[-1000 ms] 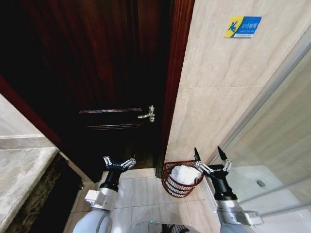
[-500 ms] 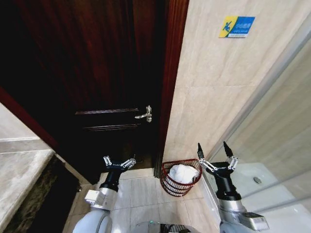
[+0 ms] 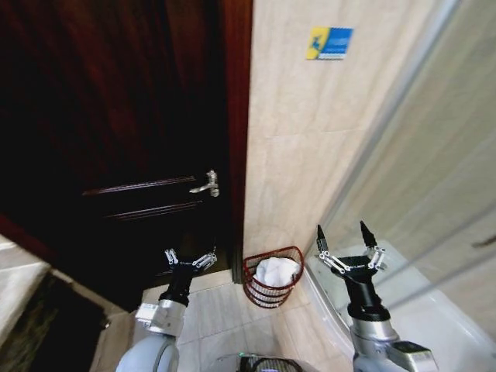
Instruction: Discard the used towel into the hamper.
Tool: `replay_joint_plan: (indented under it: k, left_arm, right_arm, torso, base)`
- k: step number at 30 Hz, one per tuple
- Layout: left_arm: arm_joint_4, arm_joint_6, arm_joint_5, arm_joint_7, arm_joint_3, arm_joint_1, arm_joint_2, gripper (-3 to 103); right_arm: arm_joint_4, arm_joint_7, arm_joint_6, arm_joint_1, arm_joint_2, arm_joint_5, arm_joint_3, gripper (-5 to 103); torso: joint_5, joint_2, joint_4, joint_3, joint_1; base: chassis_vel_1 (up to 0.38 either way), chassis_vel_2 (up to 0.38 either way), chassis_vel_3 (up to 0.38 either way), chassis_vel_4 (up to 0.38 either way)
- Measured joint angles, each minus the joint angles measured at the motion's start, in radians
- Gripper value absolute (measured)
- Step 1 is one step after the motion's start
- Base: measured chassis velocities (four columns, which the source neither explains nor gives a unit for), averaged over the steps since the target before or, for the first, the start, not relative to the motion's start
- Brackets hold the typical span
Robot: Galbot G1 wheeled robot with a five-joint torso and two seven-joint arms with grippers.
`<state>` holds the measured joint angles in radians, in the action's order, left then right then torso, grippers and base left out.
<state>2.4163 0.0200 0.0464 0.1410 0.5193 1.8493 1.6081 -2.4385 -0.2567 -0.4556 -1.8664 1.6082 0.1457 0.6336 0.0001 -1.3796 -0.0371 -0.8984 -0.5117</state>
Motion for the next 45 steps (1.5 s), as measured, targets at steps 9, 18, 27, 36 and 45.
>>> replay_joint_plan:
  k: [9,18,27,36,45]
  left_arm:
    - [0.0,0.0,0.0,0.0,0.0,0.0,0.0,100]
    - [0.0,0.0,0.0,0.0,0.0,0.0,0.0,100]
    - [0.0,0.0,0.0,0.0,0.0,0.0,0.0,100]
    - [0.0,0.0,0.0,0.0,0.0,0.0,0.0,100]
    - [0.0,0.0,0.0,0.0,0.0,0.0,0.0,100]
  right_arm:
    - [-0.004,0.0,-0.012,-0.005,0.0,-0.001,0.006,100]
    - [-0.012,-0.001,-0.015,-0.007,0.0,-0.004,0.005,100]
    - [-0.016,0.0,-0.011,-0.007,0.0,-0.005,0.007,100]
    - [-0.017,0.0,-0.009,-0.01,0.0,-0.003,0.009,100]
    - [-0.017,0.0,-0.006,-0.008,0.0,-0.001,0.007,100]
  torso:
    - [-0.0001,0.0,0.0,0.0,0.0]
    - [-0.0002,0.0,0.0001,0.0,0.0]
    - [-0.0001,0.0,0.0,0.0,0.0]
    - [0.0,0.0,0.0001,0.0,0.0]
    - [-0.0001,0.0,0.0001,0.0,0.0]
  base:
    - [-0.131,-0.12,-0.118,-0.129]
    - [-0.126,-0.12,-0.122,-0.133]
    - [-0.128,-0.121,-0.118,-0.123]
    - [-0.122,-0.127,-0.123,-0.132]
    - [-0.125,-0.119,-0.119,-0.129]
